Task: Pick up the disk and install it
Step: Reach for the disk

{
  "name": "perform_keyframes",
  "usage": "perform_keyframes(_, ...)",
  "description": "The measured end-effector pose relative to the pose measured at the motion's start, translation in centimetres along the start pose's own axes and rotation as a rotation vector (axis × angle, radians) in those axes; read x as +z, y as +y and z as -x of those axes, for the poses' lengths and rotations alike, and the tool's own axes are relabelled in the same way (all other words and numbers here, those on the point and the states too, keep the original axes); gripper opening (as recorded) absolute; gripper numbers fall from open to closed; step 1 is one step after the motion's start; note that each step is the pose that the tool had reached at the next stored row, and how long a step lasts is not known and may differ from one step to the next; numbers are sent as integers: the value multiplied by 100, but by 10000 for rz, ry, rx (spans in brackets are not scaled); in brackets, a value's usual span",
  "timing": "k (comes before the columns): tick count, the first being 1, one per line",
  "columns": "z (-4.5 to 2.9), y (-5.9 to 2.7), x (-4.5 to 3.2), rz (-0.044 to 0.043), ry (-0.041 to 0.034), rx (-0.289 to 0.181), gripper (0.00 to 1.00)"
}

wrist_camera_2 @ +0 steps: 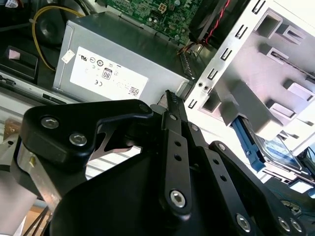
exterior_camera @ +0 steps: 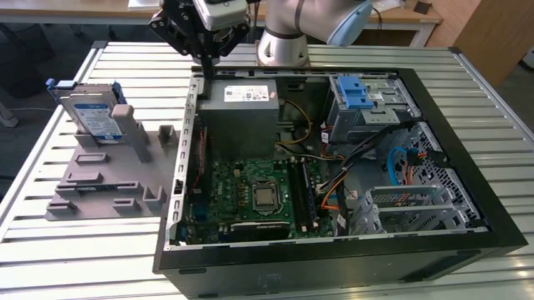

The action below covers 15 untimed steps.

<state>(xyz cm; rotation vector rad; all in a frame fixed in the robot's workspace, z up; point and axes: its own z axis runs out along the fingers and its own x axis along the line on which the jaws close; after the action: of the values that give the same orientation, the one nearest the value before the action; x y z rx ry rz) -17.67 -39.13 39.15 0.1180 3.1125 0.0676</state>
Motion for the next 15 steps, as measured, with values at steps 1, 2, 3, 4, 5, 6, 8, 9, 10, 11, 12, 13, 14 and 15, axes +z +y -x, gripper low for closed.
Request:
perform_keyframes(1,-8,-1,0,0,0,0,11)
perform_keyframes(2,-15,-1,1,0,0,0,11)
perform_keyframes(3,-23,-1,0,0,0,0,11)
perform_keyframes(4,-30,-2,0,0,0,0,11)
perform_keyframes(5,-37,-2,1,0,0,0,11)
perform_keyframes(6,-44,-2,1,0,0,0,11)
perform_keyframes(8,-59,-2,1,1,0,0,11)
perform_keyframes(9,-66,-3,1,0,0,0,11)
perform_keyframes(10,-73,-3,1,0,0,0,11)
perform_keyframes(11,-81,-3,1,0,0,-1,11)
perform_keyframes(12,-88,-3,1,0,0,0,11)
perform_keyframes(13,-96,-4,1,0,0,0,11)
perform_keyframes(14,-103,-4,1,0,0,0,11)
perform_keyframes(15,-112,-4,1,0,0,-1,11)
